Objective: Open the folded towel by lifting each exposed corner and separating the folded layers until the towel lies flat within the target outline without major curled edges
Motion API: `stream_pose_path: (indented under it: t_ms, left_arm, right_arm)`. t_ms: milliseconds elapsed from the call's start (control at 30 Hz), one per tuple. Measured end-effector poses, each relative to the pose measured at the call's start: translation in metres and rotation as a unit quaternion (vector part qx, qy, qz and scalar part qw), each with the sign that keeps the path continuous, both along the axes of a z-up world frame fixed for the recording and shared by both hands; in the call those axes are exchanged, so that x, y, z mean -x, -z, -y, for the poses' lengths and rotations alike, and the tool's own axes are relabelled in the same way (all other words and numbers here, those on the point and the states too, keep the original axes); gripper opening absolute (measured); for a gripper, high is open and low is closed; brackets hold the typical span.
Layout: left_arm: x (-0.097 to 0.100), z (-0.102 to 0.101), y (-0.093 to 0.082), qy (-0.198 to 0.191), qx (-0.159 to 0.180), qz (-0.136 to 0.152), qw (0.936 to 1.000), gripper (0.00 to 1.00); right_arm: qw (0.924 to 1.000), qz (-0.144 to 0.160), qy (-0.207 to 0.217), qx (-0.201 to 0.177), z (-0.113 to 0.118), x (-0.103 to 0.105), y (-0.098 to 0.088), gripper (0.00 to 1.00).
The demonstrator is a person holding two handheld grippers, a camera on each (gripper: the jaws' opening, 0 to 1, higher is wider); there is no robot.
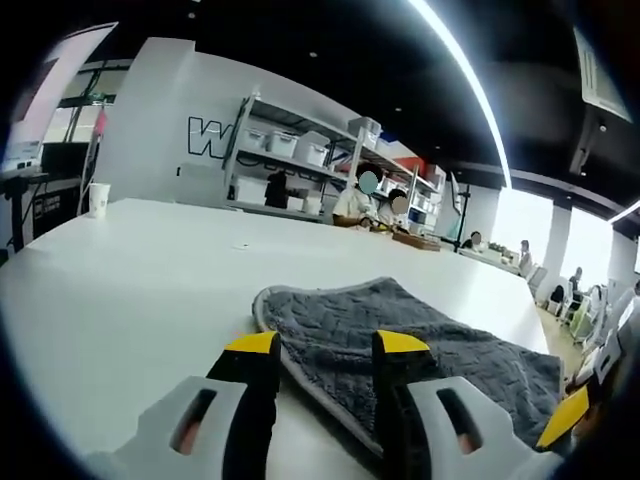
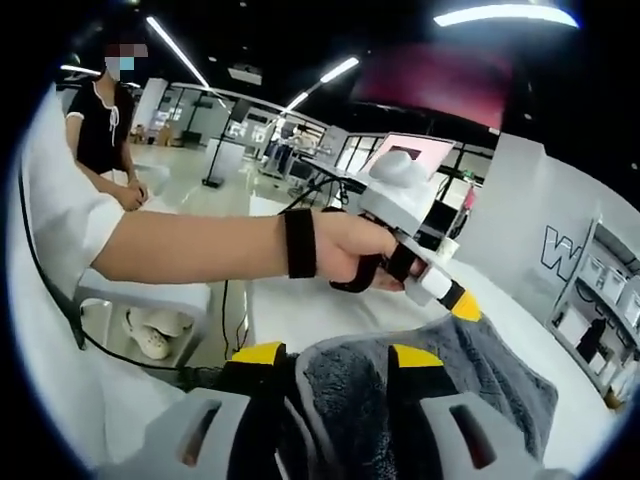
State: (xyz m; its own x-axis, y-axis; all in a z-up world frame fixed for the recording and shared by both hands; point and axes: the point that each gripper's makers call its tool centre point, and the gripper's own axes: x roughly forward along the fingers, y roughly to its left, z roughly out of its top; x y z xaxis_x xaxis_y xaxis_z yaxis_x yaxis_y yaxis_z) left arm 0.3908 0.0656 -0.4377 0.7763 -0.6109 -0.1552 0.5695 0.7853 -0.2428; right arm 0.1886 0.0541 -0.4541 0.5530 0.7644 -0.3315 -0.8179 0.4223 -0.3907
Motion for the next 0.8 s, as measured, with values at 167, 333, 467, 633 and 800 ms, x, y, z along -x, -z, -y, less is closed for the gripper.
stream_pose_path:
  t_ms: [167, 333, 467, 633, 800]
  left_arm:
    - [-0.001, 0.001, 0.0, 0.0, 0.001, -0.001, 1.0, 0.36]
    - [-0.001, 0.002, -0.002, 0.001, 0.003, 0.0, 1.0, 0.35]
    - [-0.001, 0.004, -0.002, 0.003, 0.002, 0.0, 1.0, 0.35]
    - [-0.001, 0.004, -0.002, 0.003, 0.002, -0.001, 1.0, 0.35]
    - [-0.003, 0.004, -0.001, 0.002, 0.003, -0.003, 1.0, 0.35]
  right_arm:
    - [0.9998, 0.017, 0.009, 0.003, 0.004, -0.001, -0.007, 0.35]
    - [0.9995, 0.029, 0.016, 0.003, 0.006, -0.002, -0.01, 0.34]
    - [0.9992, 0.036, 0.016, 0.011, 0.007, -0.002, -0.01, 0.33]
    - [0.9989, 0.039, 0.011, 0.024, 0.007, -0.001, -0.006, 0.32]
    - [0.9983, 0.044, 0.015, 0.036, 0.011, -0.008, -0.006, 0.32]
